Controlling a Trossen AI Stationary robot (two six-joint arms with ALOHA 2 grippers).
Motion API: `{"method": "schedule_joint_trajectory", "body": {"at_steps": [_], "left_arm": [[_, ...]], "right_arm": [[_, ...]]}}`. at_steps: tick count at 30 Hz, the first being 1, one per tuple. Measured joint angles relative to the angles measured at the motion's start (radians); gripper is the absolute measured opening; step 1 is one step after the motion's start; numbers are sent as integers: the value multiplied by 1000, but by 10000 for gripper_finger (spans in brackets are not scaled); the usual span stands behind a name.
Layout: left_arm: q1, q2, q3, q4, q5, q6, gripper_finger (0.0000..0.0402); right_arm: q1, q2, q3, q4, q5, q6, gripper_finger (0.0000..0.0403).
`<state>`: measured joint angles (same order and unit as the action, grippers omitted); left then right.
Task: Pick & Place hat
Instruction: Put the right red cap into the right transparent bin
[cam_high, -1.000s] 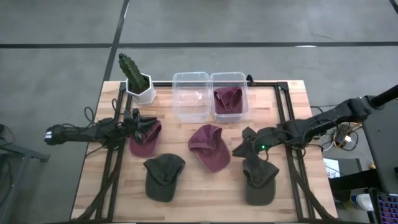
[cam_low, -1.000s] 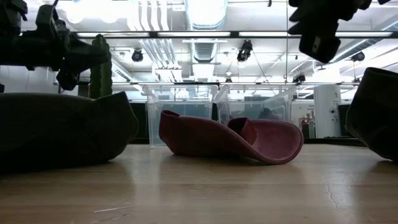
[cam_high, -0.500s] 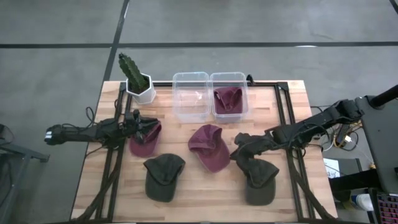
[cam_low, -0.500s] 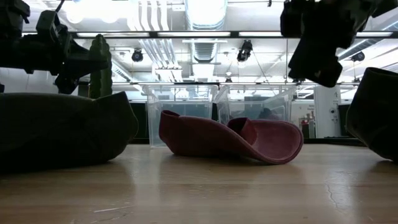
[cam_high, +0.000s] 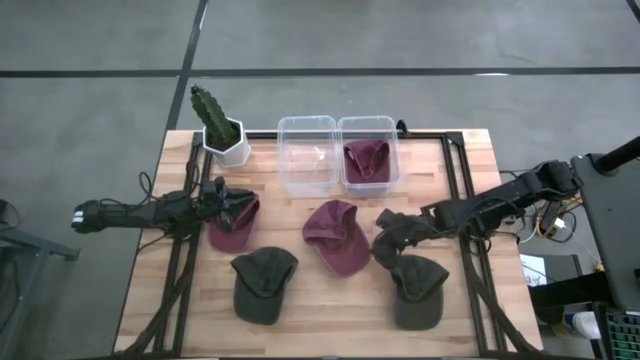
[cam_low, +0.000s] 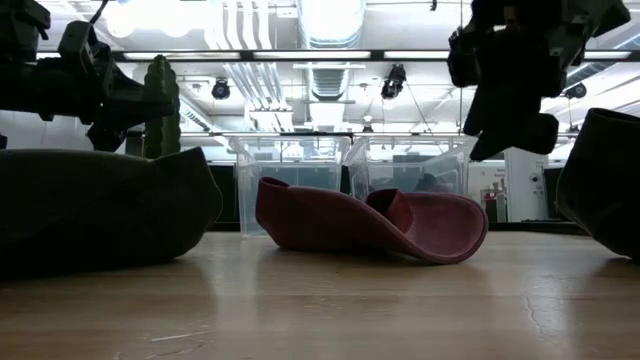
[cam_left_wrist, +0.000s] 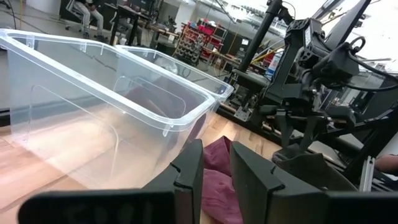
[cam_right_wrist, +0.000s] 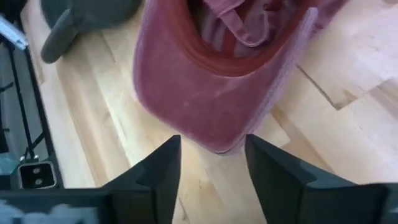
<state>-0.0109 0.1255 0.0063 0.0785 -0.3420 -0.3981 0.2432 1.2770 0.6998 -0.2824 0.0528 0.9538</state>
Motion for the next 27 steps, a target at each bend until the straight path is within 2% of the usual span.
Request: {"method": "schedule_joint_trajectory", "body": {"at_steps": [4,10,21,27], "left_arm": [[0,0,0,0,0,0,74],[0,0,0,0,0,-7,74],[0,0,0,-3,0,-24,74],[0,1,0,-5,0,-31,74]], "right_arm": [[-16,23,0,30,-1,8,207],[-29,88,13,32,0,8,227],[-87,239,93,24,3,-19,235],[-89,244,98,24,-1,-14,237]]}}
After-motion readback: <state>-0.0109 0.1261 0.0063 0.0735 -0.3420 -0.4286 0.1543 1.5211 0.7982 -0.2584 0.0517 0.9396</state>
